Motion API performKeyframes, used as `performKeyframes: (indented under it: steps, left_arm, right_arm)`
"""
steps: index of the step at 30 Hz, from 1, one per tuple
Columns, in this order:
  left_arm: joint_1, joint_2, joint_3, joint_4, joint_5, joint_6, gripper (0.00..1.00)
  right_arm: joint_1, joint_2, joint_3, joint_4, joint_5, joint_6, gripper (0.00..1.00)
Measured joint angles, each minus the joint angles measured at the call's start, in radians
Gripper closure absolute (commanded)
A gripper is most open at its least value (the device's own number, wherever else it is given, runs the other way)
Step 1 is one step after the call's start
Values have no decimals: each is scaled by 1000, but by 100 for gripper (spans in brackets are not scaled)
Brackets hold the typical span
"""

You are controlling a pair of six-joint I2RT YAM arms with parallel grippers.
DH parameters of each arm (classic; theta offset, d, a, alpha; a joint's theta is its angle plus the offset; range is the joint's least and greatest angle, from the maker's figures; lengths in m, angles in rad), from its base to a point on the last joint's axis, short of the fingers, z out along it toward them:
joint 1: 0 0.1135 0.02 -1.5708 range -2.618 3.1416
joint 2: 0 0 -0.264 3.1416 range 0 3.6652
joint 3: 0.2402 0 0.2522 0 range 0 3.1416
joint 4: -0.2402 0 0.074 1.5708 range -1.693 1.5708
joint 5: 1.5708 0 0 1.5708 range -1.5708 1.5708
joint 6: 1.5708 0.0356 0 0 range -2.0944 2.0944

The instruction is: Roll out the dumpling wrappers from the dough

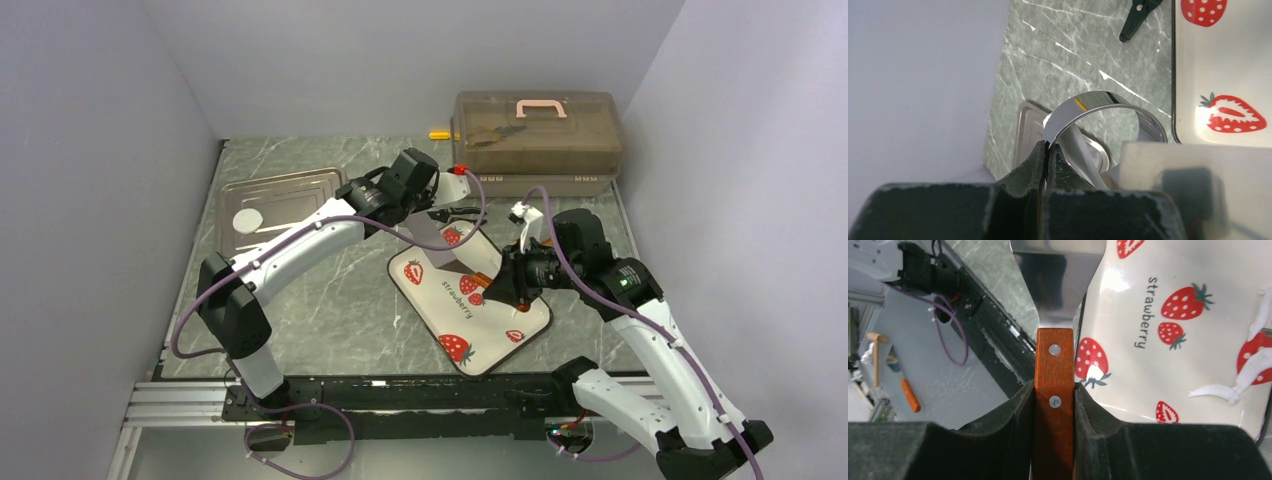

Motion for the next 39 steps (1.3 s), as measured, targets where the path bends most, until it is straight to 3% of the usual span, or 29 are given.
performKeyframes:
  steps: [15,24,27,32,36,39]
  left_arm:
    - [-42,1,0,44,-12,-32,100]
    - [-33,7,9,26,18,-60,100]
    - [22,55,84,-31,45,-104,100]
    - [207,113,133,-89,80,-209,100]
    - [313,111,48,-86,81,-263,100]
    - [330,119,-49,-92,88,-286,100]
  right_arm:
    - [57,78,95,-1,224,31,100]
    - [60,29,124,-16,237,46,100]
    - [55,-2,141,-71,248,56,100]
    - [41,4,157,-81,278,87,100]
    - [39,67,158,-122,356,103,100]
    - [38,154,172,-164,455,105,100]
